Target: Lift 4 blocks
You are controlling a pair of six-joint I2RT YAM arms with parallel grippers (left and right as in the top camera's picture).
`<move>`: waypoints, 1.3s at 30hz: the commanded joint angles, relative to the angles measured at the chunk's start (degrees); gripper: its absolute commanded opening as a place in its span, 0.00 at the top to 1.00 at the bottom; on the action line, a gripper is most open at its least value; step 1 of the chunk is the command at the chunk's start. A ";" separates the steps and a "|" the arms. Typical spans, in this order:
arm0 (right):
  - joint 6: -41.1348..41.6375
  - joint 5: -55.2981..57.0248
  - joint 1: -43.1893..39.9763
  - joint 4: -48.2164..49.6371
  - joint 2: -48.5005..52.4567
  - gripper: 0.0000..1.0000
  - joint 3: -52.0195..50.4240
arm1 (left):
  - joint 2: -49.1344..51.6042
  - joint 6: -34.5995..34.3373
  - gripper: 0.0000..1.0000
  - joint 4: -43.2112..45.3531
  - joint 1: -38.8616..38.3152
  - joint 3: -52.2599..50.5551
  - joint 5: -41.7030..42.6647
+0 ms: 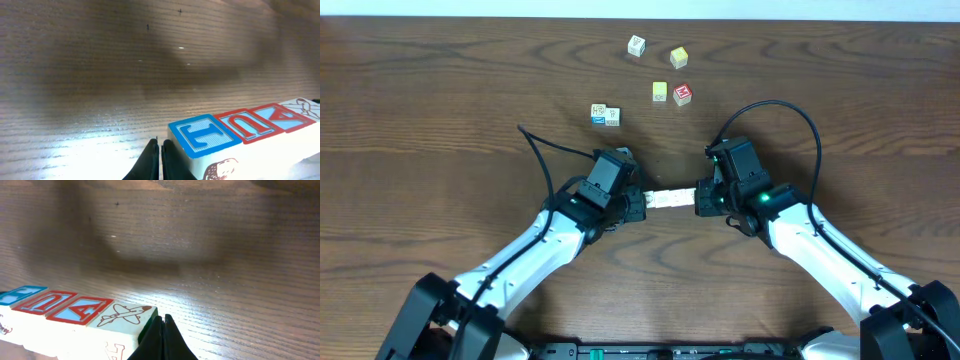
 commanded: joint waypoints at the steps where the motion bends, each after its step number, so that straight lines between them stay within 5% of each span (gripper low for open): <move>1: 1.07 -15.69 3.50 1.14 -1.33 0.99 2.84 | -2.58 0.15 0.93 1.90 -3.08 5.09 9.03; 39: 0.61 -13.94 3.50 -0.85 -4.63 0.99 4.70 | -3.41 0.13 0.93 1.40 -3.08 7.52 8.90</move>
